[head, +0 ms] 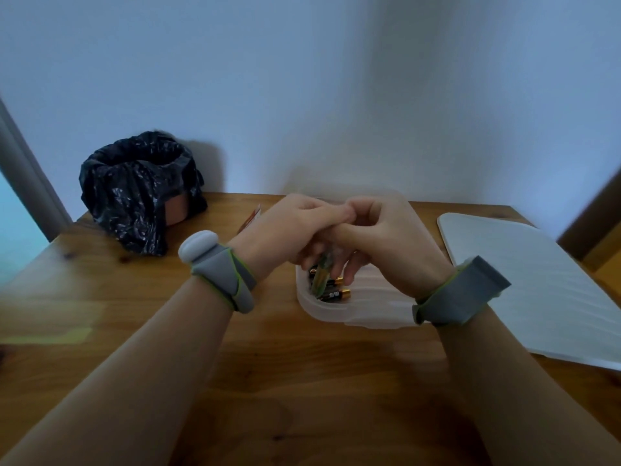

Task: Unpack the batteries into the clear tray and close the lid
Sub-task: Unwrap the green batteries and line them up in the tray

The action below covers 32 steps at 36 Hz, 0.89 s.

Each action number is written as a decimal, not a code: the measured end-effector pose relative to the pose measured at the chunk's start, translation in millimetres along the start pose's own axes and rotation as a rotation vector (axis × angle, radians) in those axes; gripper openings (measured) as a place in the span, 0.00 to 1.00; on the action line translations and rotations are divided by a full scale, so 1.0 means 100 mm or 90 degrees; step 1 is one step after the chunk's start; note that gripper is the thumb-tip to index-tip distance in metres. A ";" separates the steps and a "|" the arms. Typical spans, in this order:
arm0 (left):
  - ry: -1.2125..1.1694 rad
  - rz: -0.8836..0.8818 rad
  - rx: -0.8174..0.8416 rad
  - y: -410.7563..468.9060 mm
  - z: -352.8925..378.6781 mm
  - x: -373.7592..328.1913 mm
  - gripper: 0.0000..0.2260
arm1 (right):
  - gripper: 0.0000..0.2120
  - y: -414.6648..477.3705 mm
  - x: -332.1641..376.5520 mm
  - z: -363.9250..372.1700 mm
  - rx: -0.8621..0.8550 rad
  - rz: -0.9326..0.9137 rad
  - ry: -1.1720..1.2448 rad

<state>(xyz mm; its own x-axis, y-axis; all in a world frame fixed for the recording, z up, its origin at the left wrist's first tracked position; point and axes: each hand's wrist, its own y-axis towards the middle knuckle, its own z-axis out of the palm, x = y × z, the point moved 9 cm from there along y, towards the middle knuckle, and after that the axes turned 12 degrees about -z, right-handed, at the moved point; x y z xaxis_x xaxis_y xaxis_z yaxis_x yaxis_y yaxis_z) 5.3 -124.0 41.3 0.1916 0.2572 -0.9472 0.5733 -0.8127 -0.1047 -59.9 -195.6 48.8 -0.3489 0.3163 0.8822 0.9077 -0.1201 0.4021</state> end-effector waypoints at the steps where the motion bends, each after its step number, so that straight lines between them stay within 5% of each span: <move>1: -0.014 -0.004 0.011 0.00 0.02 0.01 0.18 | 0.11 0.00 0.00 0.01 0.004 0.002 0.010; 13: -0.097 -0.022 0.027 0.01 0.00 0.04 0.16 | 0.14 0.03 -0.04 0.06 0.049 0.012 0.211; 32: -0.093 -0.039 -0.005 0.01 -0.03 0.06 0.16 | 0.11 0.03 -0.12 0.06 0.055 0.047 0.233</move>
<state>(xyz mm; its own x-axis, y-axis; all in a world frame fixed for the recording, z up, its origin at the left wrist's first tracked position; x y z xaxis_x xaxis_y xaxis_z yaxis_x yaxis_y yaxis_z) 9.7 -121.7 36.4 0.0384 0.2275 -0.9730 0.5863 -0.7936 -0.1624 -51.9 -194.1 37.7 -0.3281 -0.0483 0.9434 0.9443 -0.0451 0.3261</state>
